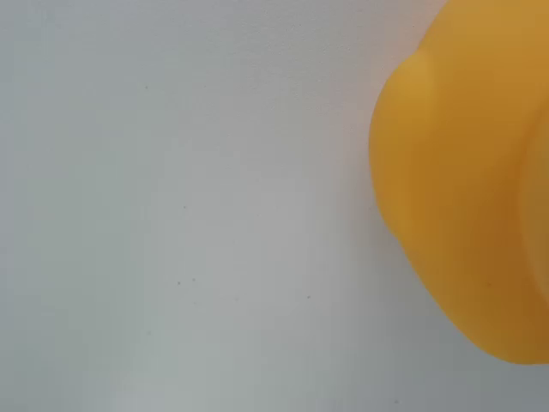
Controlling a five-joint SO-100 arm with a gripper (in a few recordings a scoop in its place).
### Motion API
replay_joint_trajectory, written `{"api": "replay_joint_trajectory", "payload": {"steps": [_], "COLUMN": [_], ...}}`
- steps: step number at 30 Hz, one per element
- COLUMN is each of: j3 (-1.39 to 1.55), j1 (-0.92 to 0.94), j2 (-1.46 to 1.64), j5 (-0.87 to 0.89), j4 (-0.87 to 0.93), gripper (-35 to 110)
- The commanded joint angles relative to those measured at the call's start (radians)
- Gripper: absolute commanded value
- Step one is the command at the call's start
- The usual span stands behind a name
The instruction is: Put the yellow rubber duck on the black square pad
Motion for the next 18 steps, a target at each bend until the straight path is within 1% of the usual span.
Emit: {"api": "replay_joint_trajectory", "payload": {"steps": [1, 18], "j3": [-0.011, -0.021], "j1": [-0.006, 0.002], "j2": [0.026, 0.028], "j5": [-0.012, -0.011], "j4": [0.009, 0.006], "gripper": [3, 4]}}
